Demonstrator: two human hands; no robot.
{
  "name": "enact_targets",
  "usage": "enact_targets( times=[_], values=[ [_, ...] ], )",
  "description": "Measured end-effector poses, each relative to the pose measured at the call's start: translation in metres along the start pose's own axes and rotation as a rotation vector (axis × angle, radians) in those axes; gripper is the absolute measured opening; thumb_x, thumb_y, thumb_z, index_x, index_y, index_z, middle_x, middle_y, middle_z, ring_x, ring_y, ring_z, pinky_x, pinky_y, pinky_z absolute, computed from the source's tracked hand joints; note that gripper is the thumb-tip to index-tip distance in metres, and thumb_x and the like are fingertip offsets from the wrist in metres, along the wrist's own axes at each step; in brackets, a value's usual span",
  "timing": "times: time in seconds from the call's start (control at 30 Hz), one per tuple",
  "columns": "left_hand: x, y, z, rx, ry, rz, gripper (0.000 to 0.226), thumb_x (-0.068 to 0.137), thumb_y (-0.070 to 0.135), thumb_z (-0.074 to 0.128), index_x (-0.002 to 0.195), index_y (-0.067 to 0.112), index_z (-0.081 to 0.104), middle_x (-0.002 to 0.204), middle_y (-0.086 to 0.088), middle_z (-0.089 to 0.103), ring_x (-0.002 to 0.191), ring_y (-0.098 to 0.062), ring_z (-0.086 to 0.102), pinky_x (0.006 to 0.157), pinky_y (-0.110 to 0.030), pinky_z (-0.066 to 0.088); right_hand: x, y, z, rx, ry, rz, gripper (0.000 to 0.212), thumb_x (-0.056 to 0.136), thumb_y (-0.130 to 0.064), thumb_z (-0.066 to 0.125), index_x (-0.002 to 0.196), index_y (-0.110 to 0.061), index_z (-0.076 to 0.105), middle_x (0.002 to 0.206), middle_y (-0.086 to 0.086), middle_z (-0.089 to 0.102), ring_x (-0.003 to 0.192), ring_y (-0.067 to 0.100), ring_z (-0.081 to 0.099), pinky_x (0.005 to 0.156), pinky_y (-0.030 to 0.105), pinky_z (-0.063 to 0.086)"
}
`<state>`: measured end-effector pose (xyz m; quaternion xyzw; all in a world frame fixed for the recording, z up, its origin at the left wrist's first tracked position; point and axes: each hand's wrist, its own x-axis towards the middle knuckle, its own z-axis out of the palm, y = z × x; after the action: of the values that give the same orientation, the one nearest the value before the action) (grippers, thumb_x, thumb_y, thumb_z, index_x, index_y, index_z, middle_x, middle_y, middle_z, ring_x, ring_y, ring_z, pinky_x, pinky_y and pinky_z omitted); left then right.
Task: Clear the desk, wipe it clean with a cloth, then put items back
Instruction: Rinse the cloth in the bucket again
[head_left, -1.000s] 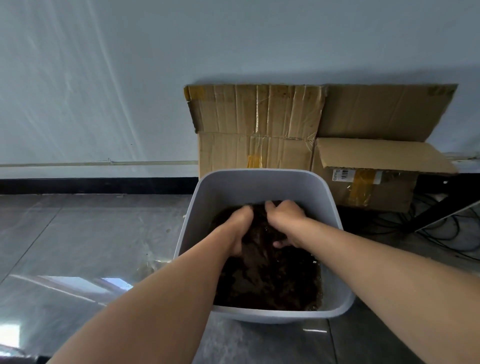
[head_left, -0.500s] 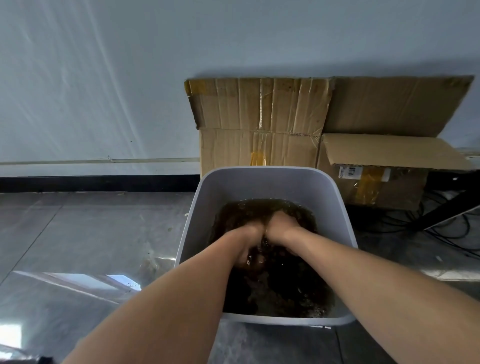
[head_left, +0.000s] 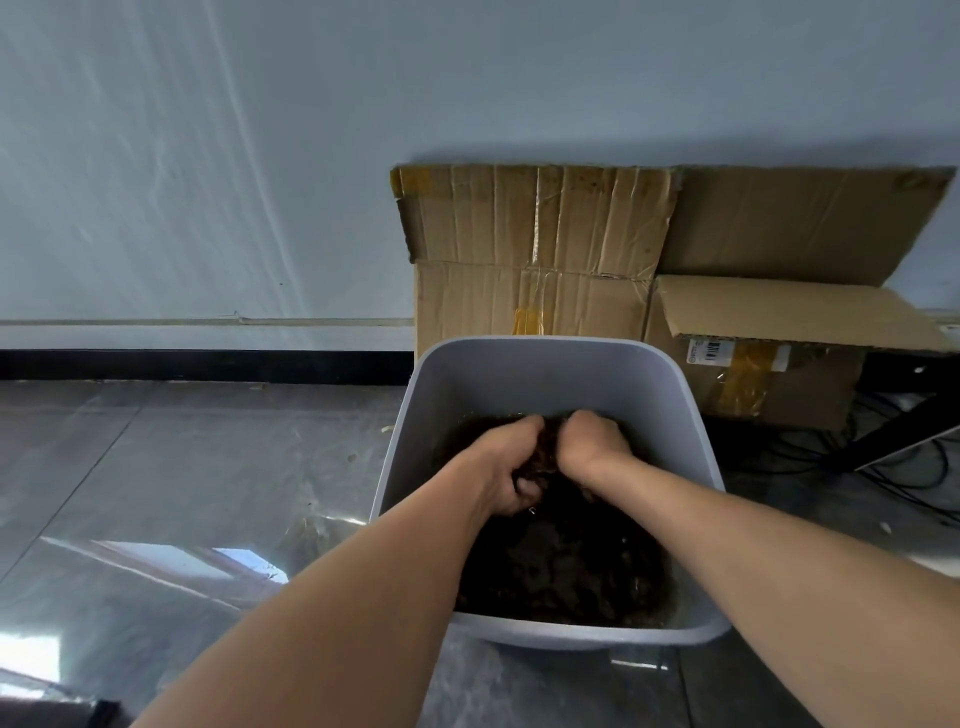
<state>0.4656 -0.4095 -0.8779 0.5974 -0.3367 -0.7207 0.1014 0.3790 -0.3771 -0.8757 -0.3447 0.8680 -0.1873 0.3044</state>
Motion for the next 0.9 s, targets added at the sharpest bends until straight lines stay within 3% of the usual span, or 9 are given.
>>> enact_targets(
  times=[0.07, 0.13, 0.2, 0.27, 0.37, 0.53, 0.63, 0.8, 0.9],
  values=[
    [0.009, -0.005, 0.0, 0.09, 0.094, 0.143, 0.018, 0.1, 0.027, 0.054, 0.104, 0.011, 0.061, 0.076, -0.006, 0.061, 0.048, -0.016, 0.055, 0.035, -0.015, 0.038, 0.0, 0.003, 0.001, -0.141, -0.11, -0.015, 0.044, 0.099, -0.013, 0.045, 0.141, -0.003, 0.037, 0.134, 0.019, 0.055, 0.12, 0.032, 0.057, 0.099, 0.037, 0.044],
    [0.02, -0.01, -0.002, 0.317, 0.228, 0.244, 0.027, 0.099, 0.023, 0.056, 0.12, 0.006, 0.06, 0.105, -0.013, 0.068, 0.086, -0.028, 0.068, 0.063, -0.027, 0.055, -0.001, 0.004, 0.003, -0.296, -0.191, -0.053, 0.061, 0.094, -0.009, 0.054, 0.147, -0.002, 0.025, 0.139, 0.02, 0.051, 0.125, 0.033, 0.055, 0.1, 0.037, 0.044],
    [0.022, -0.016, -0.002, 0.542, 0.32, 0.259, 0.033, 0.1, 0.021, 0.054, 0.126, 0.001, 0.058, 0.121, -0.016, 0.064, 0.11, -0.03, 0.064, 0.081, -0.03, 0.05, 0.0, 0.006, 0.007, -0.446, -0.267, -0.12, 0.062, 0.096, -0.009, 0.052, 0.152, -0.007, 0.025, 0.146, 0.021, 0.045, 0.129, 0.034, 0.052, 0.103, 0.037, 0.044],
    [0.028, -0.02, -0.005, 0.72, 0.282, 0.231, 0.028, 0.101, 0.018, 0.052, 0.122, 0.001, 0.059, 0.121, -0.015, 0.063, 0.114, -0.029, 0.061, 0.083, -0.029, 0.05, -0.002, 0.006, 0.012, -0.545, -0.343, -0.167, 0.051, 0.102, -0.014, 0.044, 0.151, -0.012, 0.034, 0.15, 0.019, 0.041, 0.131, 0.033, 0.05, 0.104, 0.036, 0.043],
    [0.025, -0.02, -0.008, 0.736, 0.105, 0.113, 0.02, 0.104, 0.016, 0.045, 0.106, 0.003, 0.059, 0.098, -0.011, 0.058, 0.093, -0.026, 0.058, 0.069, -0.027, 0.049, -0.003, 0.003, 0.014, -0.466, -0.347, -0.136, 0.039, 0.102, -0.014, 0.043, 0.14, -0.007, 0.047, 0.14, 0.014, 0.051, 0.125, 0.028, 0.054, 0.095, 0.03, 0.045],
    [0.011, -0.012, -0.001, 0.183, 0.031, 0.037, 0.036, 0.106, 0.017, 0.032, 0.087, 0.002, 0.058, 0.071, -0.014, 0.054, 0.046, -0.023, 0.058, 0.043, -0.027, 0.047, -0.008, -0.011, 0.007, -0.048, -0.187, -0.041, 0.028, 0.104, -0.022, 0.041, 0.105, -0.004, 0.062, 0.091, 0.012, 0.061, 0.081, 0.029, 0.063, 0.064, 0.029, 0.044],
    [0.011, -0.006, -0.003, -0.091, 0.054, 0.037, 0.042, 0.106, 0.028, 0.029, 0.103, 0.002, 0.061, 0.069, -0.013, 0.057, 0.056, -0.027, 0.057, 0.049, -0.026, 0.047, -0.02, -0.023, 0.003, 0.072, -0.167, -0.013, 0.03, 0.106, -0.027, 0.034, 0.09, -0.007, 0.05, 0.08, 0.012, 0.055, 0.063, 0.026, 0.055, 0.048, 0.028, 0.043],
    [-0.011, 0.0, 0.001, -0.061, -0.071, 0.086, 0.034, 0.101, 0.027, 0.054, 0.071, 0.011, 0.057, 0.043, -0.003, 0.056, 0.032, -0.014, 0.055, 0.032, -0.018, 0.042, -0.009, -0.012, -0.008, 0.054, 0.051, -0.093, 0.032, 0.104, -0.018, 0.034, 0.079, -0.008, 0.052, 0.099, 0.011, 0.063, 0.078, 0.024, 0.057, 0.075, 0.033, 0.044],
    [0.0, -0.005, 0.004, 0.032, 0.057, 0.158, 0.023, 0.099, 0.022, 0.056, 0.079, 0.011, 0.058, 0.053, -0.003, 0.056, 0.033, -0.013, 0.05, 0.032, -0.013, 0.033, -0.007, -0.003, -0.013, -0.105, -0.017, -0.099, 0.026, 0.102, -0.011, 0.036, 0.106, -0.01, 0.062, 0.122, 0.011, 0.062, 0.096, 0.023, 0.061, 0.086, 0.035, 0.046]
  ],
)
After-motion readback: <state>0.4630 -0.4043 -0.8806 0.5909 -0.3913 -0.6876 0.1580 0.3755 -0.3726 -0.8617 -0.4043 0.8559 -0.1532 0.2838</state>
